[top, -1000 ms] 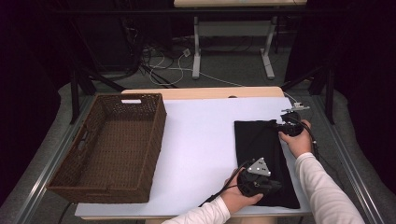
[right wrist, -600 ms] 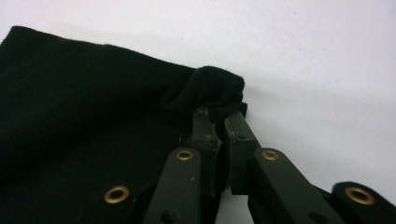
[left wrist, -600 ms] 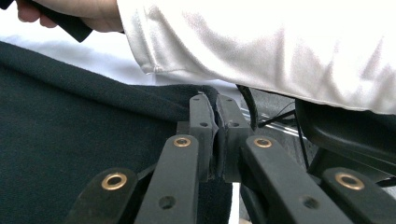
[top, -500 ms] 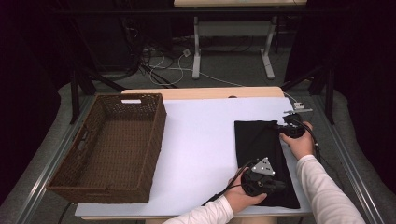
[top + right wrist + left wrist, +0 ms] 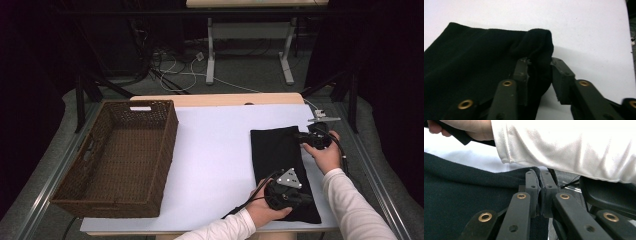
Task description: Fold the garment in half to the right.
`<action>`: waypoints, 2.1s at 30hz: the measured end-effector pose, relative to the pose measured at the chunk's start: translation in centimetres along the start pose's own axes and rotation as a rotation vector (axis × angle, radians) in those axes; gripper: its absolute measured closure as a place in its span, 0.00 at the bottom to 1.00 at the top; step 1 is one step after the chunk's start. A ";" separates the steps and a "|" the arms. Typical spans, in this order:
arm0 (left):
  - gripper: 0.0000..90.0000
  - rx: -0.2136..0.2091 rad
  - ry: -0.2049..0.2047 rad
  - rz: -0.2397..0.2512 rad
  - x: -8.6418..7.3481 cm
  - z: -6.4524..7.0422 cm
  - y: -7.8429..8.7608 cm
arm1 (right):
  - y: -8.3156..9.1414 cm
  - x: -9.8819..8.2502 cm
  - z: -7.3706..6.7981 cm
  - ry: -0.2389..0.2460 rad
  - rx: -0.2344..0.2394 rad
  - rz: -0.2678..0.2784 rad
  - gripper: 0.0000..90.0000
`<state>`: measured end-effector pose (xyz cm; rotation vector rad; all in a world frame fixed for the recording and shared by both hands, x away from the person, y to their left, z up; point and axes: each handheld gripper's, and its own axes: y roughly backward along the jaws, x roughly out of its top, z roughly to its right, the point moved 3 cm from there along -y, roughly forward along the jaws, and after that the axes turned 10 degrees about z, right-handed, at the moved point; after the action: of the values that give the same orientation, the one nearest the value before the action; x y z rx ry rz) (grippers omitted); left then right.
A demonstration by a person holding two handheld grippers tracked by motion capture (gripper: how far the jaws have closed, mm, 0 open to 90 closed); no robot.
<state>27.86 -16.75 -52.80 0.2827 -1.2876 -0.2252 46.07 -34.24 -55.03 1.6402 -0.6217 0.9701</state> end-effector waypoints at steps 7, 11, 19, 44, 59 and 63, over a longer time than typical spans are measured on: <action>0.96 -0.007 -0.014 -0.041 -0.4 -0.1 -1.2 | 1.0 0.2 0.1 -0.002 0.008 0.030 0.57; 0.96 -0.003 -0.006 -0.053 -0.9 -0.1 -2.0 | 1.6 0.4 0.2 -0.016 0.007 0.054 0.51; 0.78 0.037 -0.013 -0.047 -1.3 -0.4 -2.0 | 2.3 0.6 -0.3 -0.005 0.006 0.080 0.42; 0.28 0.263 0.019 -0.044 -3.8 -1.9 5.3 | 2.7 1.0 -2.2 0.044 0.012 0.105 0.27; 0.19 0.313 0.013 -0.097 -7.2 -0.7 6.7 | 2.9 1.1 -3.5 0.050 0.031 0.120 0.23; 0.19 0.319 0.002 -0.101 -7.6 -0.3 6.8 | 3.1 1.1 -3.6 0.053 0.031 0.123 0.23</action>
<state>26.21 -7.90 -57.56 0.6214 -1.3067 -0.1037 43.18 -31.64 -52.12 1.6126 -0.6806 1.1134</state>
